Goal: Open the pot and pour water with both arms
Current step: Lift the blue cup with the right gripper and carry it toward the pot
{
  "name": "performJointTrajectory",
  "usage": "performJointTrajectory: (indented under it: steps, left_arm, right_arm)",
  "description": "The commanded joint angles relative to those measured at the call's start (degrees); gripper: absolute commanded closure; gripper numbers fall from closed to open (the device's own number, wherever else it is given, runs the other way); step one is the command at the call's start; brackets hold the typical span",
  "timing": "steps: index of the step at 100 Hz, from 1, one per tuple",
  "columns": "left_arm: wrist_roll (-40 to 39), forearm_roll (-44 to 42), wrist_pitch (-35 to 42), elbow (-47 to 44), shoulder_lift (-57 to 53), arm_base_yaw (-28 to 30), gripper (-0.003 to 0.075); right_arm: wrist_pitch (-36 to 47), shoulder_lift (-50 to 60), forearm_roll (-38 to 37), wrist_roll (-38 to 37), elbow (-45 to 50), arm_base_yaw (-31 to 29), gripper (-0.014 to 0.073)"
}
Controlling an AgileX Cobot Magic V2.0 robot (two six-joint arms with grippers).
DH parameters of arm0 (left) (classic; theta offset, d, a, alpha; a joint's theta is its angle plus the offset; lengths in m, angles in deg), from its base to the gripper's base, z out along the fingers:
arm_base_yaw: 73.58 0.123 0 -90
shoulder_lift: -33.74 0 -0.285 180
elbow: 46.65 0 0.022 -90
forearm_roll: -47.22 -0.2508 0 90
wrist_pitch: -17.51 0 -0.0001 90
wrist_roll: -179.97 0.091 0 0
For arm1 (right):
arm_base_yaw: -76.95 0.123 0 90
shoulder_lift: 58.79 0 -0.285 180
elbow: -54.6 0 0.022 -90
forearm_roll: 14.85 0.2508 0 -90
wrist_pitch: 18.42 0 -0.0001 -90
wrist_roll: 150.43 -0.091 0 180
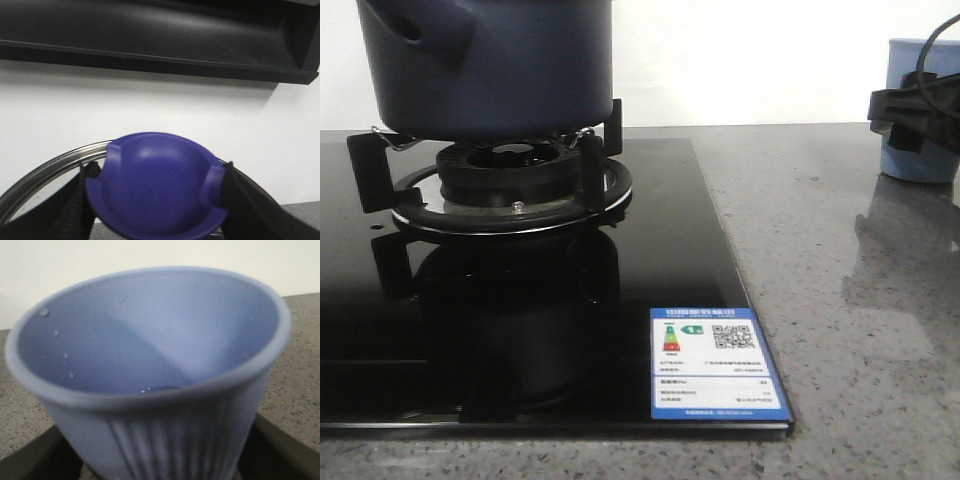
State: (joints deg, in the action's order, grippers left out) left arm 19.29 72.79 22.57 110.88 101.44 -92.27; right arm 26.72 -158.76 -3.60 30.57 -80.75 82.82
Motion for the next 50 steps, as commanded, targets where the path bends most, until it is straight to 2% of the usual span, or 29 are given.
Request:
performJointTrajectory:
  steps: [1, 20, 50]
  left_arm:
    - [0.0, -0.4, 6.0, 2.2, -1.6, 0.2, 0.0362]
    - [0.0, -0.4, 6.0, 2.2, -1.6, 0.2, 0.0362]
    - [0.0, -1.4, 6.0, 2.2, -1.6, 0.2, 0.0362]
  right_arm:
    - [2.7, 1.8, -1.1, 0.4, -1.4, -0.5, 0.024]
    - [-1.2, 5.0, -7.0, 0.4, -1.4, -0.5, 0.024]
    - [-10.6, 16.7, -15.6, 0.4, -1.5, -0.2, 0.024]
